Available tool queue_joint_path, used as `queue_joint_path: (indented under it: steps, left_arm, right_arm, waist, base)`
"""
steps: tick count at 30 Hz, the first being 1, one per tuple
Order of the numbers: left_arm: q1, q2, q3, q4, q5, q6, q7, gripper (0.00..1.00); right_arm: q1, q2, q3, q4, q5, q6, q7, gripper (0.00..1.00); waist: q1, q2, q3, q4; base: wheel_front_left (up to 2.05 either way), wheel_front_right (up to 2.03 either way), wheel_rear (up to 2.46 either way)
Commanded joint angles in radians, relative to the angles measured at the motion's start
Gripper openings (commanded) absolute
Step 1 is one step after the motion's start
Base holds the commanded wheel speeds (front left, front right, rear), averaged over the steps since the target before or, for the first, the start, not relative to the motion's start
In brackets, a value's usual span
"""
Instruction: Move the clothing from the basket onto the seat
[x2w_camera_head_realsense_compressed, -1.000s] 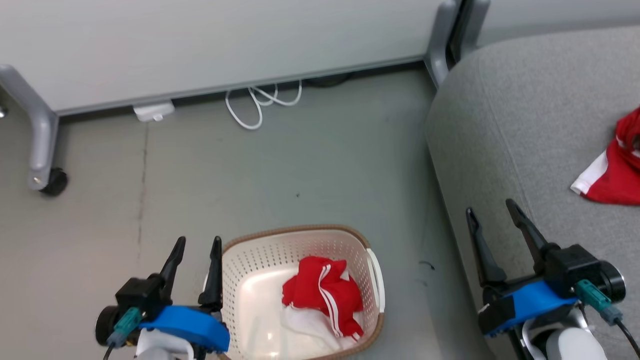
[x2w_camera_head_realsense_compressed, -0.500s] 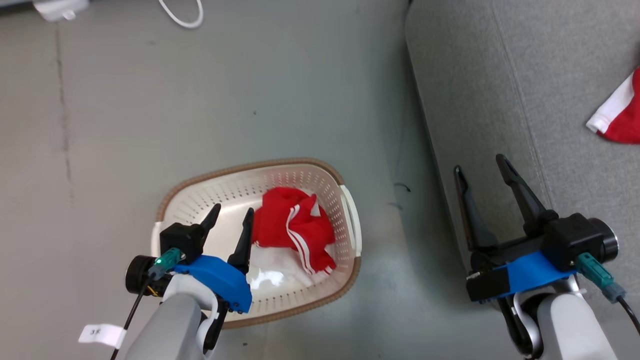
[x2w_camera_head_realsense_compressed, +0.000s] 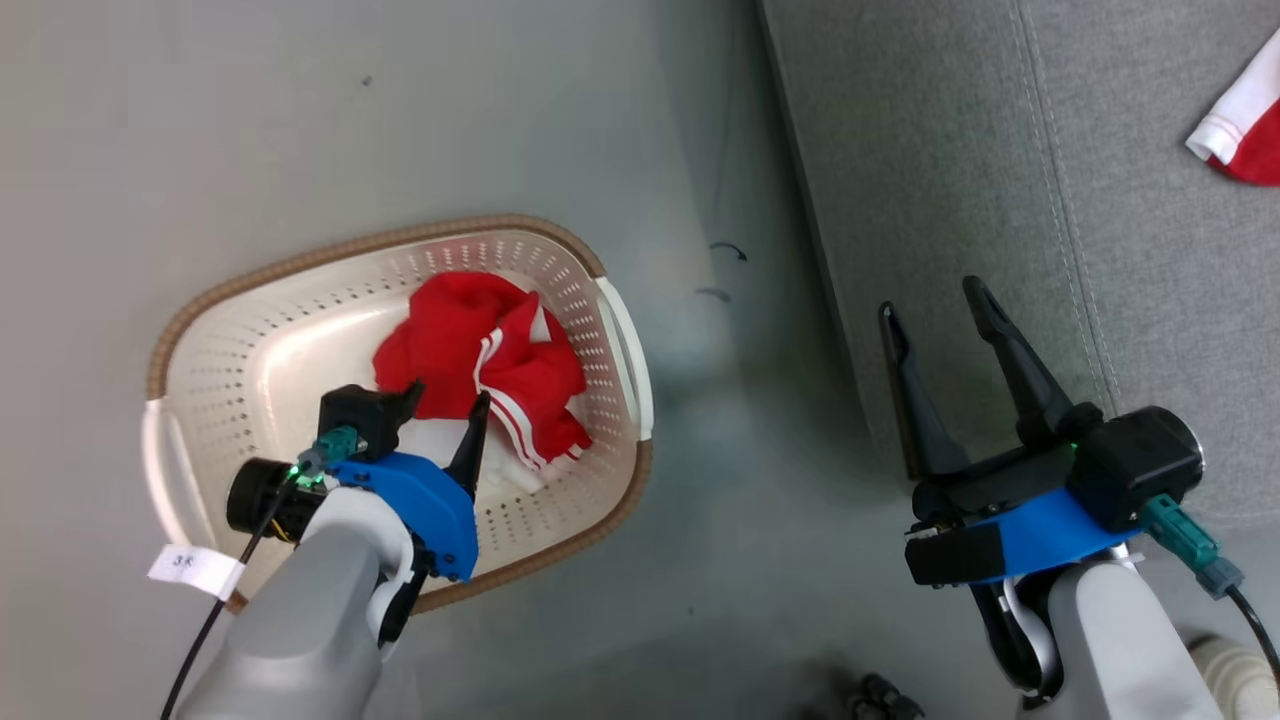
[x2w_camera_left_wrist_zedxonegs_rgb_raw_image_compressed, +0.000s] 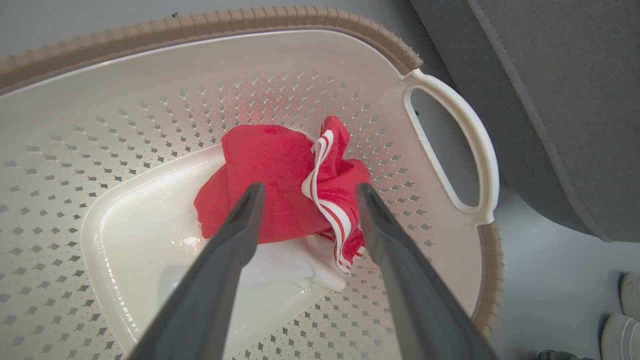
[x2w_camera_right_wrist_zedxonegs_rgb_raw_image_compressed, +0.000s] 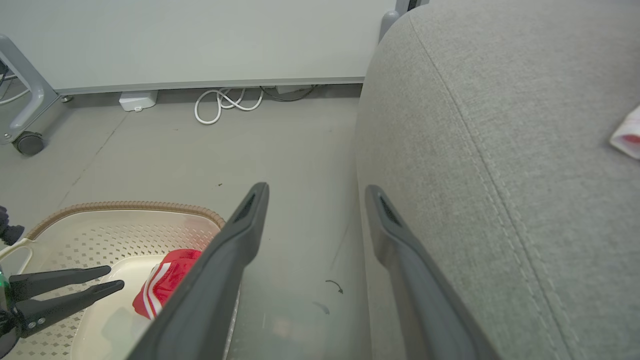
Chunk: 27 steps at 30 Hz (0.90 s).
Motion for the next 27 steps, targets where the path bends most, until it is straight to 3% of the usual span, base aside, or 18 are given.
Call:
queue_joint_path:
  steps: [1,13,27]
  left_arm:
    - [-0.032,0.011,-0.014,0.010,-0.011,-0.001,-0.002,1.00]
    - [-0.159,0.065,-0.103,0.090,-0.088,-0.001,-0.009,1.00]
    - [-0.256,0.058,-0.192,0.150,-0.160,-0.001,0.031,1.00]
  right_arm:
    - [-0.021,0.001,0.008,0.005,0.008,0.000,-0.010,1.00]
    - [-0.059,0.001,0.046,0.029,0.039,0.000,-0.045,1.00]
    - [-0.075,0.001,0.078,0.048,0.068,0.000,-0.061,1.00]
  waist:
    - [-0.0002,0.0000,0.049,-0.034]
    - [-0.0002,0.0000,0.165,-0.081]
    - [-0.0002,0.0000,0.212,-0.123]
  base:
    - [0.00,0.00,0.00]
    - [0.00,0.00,0.00]
    - [0.00,0.00,0.00]
